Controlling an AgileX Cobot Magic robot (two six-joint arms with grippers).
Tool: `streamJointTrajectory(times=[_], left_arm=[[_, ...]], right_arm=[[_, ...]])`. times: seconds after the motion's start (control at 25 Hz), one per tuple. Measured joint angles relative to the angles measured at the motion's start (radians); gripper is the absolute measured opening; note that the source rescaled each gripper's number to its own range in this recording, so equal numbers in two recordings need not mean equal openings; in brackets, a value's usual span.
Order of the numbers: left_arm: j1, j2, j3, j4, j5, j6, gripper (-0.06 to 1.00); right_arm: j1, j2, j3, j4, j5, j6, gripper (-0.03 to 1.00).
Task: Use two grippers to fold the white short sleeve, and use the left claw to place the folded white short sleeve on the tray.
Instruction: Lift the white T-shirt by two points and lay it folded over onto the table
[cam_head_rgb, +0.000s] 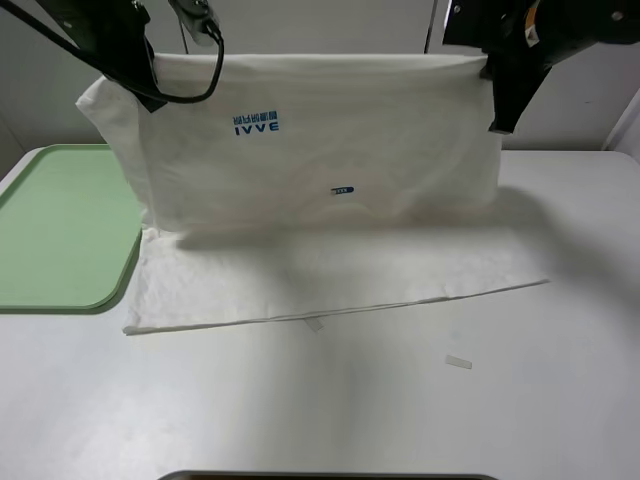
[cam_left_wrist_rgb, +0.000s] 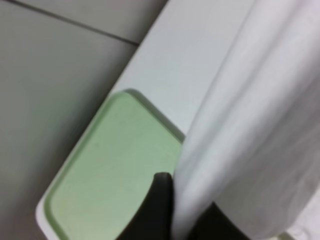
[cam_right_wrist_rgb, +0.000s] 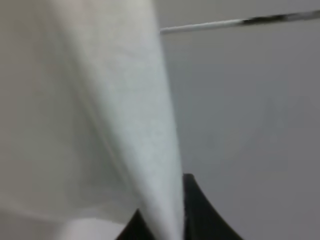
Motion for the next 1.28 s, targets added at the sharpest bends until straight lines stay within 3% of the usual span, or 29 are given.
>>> streamJointTrajectory(times=[0.12, 0.32, 0.48, 0.76, 1.0, 1.28], left_arm=[[0.017, 0.061, 0.000, 0.003, -0.022, 0.013, 0.00], [0.021, 0.078, 0.012, 0.003, -0.032, 0.077, 0.00], [0.021, 0.078, 0.021, -0.054, 0.003, 0.251, 0.00], [0.022, 0.078, 0.021, -0.267, 0.173, 0.676, 0.00], [0.024, 0.077, 0.039, -0.298, 0.213, 0.725, 0.00], [0.024, 0.077, 0.235, -0.280, 0.091, 0.727, 0.00]], right_arm=[[0.002, 0.102, 0.000, -0.078, -0.015, 0.001, 0.00], [-0.014, 0.125, 0.000, -0.096, -0.037, 0.004, 0.00], [-0.024, 0.126, 0.000, -0.037, -0.026, -0.028, 0.00], [-0.031, 0.130, 0.000, 0.163, 0.065, -0.294, 0.00], [-0.035, 0.130, 0.068, 0.387, 0.167, -0.596, 0.00], [-0.035, 0.130, 0.195, 0.446, 0.136, -0.651, 0.00]])
